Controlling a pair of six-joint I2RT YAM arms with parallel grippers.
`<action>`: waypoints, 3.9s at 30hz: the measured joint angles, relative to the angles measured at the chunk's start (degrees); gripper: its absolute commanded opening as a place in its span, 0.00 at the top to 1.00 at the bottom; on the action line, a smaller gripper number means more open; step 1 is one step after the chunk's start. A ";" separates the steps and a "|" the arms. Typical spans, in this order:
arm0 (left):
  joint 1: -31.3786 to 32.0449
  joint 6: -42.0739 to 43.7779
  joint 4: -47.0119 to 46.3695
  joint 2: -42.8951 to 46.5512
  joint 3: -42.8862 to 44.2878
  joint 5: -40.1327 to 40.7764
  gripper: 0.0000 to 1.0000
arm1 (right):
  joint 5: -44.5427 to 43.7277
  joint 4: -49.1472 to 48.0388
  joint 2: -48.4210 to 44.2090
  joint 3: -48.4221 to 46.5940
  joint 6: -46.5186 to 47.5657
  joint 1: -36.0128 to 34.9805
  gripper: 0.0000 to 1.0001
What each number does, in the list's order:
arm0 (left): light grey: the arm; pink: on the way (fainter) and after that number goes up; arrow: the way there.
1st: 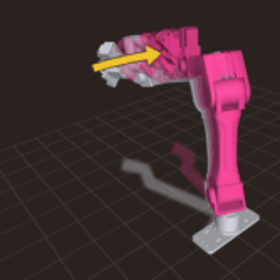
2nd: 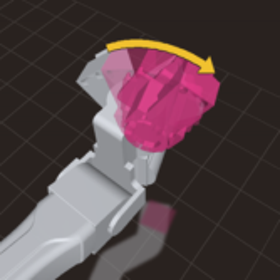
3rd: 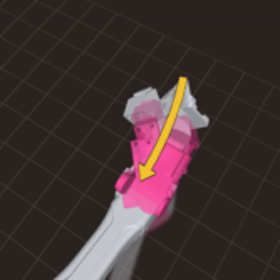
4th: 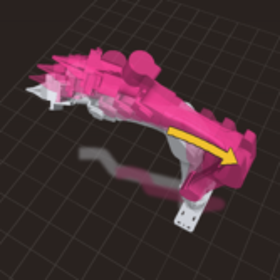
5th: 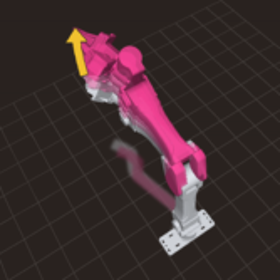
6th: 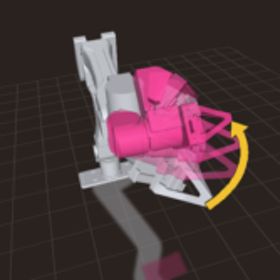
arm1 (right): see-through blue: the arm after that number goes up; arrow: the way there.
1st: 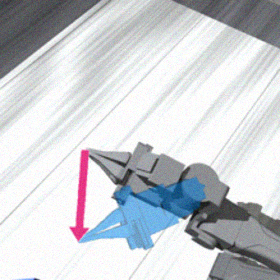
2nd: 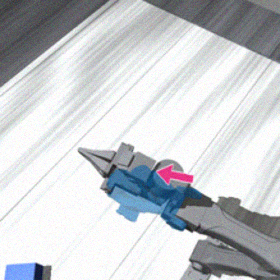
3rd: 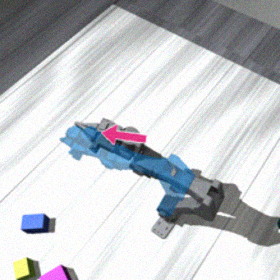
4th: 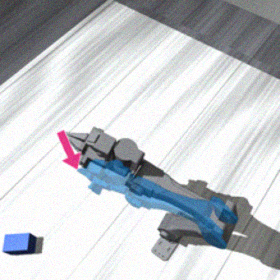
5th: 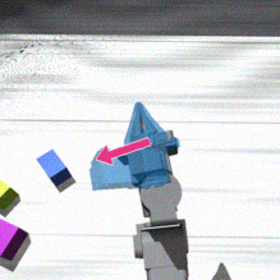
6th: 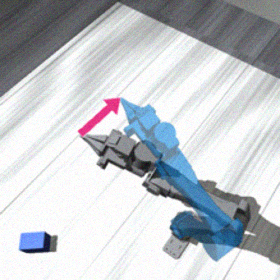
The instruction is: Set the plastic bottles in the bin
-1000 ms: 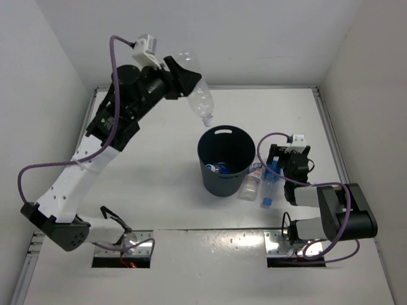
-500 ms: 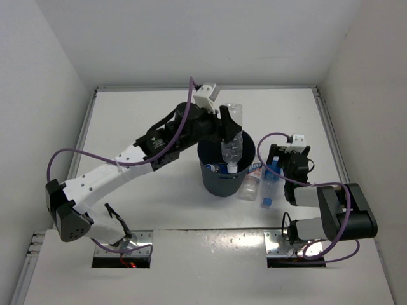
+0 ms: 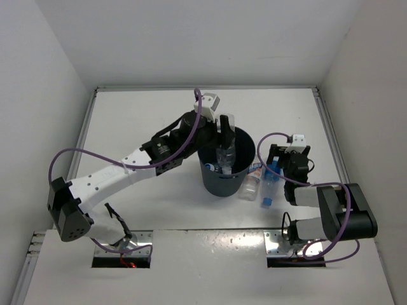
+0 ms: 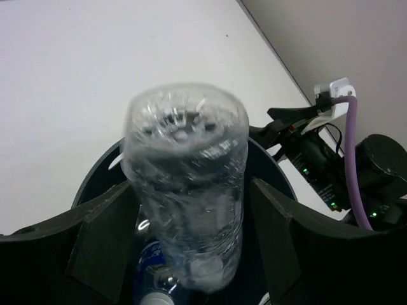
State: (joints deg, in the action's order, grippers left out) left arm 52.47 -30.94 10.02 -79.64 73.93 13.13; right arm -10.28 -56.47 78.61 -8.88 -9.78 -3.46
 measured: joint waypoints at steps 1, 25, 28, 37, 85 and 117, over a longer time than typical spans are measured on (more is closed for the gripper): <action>0.00 0.15 -0.07 0.00 -0.13 0.26 0.23 | 0.00 0.02 0.00 0.00 0.00 0.00 0.00; -2.75 5.42 2.54 10.93 -1.14 15.28 0.09 | 0.00 0.00 0.00 0.00 0.00 0.00 0.00; -4.42 5.40 4.09 14.64 -2.36 16.96 0.09 | 0.00 0.00 0.00 0.00 0.00 0.00 0.00; -7.48 5.29 14.16 25.73 -12.44 20.59 0.03 | 0.02 0.07 0.00 0.00 0.00 0.00 0.00; -11.52 3.28 6.71 32.00 -41.55 20.13 0.01 | 14.14 83.49 -5.77 -26.91 -33.42 5.97 0.04; -11.52 3.28 5.29 30.29 -41.77 20.76 0.01 | 16.92 85.09 -10.99 -51.19 -40.02 15.76 0.62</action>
State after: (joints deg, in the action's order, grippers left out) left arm 40.95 -27.66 15.31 -49.34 32.16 33.89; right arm 6.63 28.62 67.61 -60.07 -49.80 12.29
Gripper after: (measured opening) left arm 0.994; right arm 0.569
